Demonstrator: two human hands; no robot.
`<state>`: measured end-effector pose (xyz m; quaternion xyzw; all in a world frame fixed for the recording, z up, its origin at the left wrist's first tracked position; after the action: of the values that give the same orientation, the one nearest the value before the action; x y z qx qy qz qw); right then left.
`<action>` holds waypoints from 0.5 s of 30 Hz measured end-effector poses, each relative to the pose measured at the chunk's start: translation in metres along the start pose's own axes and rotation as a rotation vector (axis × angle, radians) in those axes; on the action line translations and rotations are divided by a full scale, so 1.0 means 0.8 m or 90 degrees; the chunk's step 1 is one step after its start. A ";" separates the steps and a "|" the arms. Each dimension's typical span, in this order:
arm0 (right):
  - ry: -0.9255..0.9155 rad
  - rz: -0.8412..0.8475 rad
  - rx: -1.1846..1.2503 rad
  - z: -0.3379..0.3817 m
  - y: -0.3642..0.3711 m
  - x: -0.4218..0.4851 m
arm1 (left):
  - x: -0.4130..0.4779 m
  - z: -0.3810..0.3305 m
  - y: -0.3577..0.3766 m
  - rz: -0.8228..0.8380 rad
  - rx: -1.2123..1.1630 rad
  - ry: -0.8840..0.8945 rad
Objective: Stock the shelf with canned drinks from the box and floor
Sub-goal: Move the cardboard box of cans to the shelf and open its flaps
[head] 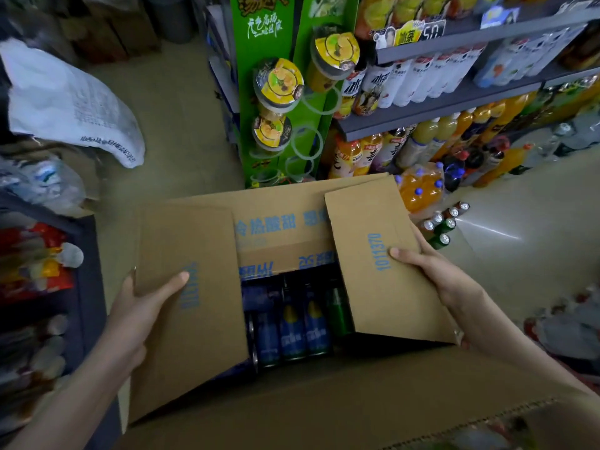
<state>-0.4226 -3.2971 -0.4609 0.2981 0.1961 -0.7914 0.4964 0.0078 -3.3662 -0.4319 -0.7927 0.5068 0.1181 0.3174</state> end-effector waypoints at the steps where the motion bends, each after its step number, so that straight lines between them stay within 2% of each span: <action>1: 0.004 0.004 -0.004 0.002 0.004 0.018 | 0.014 0.002 0.007 -0.007 0.000 -0.003; 9: 0.017 0.030 -0.059 0.008 0.029 0.145 | 0.108 0.027 0.062 -0.030 0.010 -0.056; 15: 0.023 0.034 -0.059 0.011 0.045 0.196 | 0.151 0.043 0.092 -0.033 0.024 -0.088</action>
<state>-0.4444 -3.4225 -0.5593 0.2940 0.2332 -0.7624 0.5272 0.0030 -3.4536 -0.5483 -0.7895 0.4652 0.1547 0.3693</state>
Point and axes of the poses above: each hand's wrist, its own x-axis towards the middle knuckle, its own y-axis out of the palm, z = x × y, the point moved 8 cm from there along x, towards the middle knuckle, and after that the axes turned 15 degrees about -z, right-handed, at the moved point
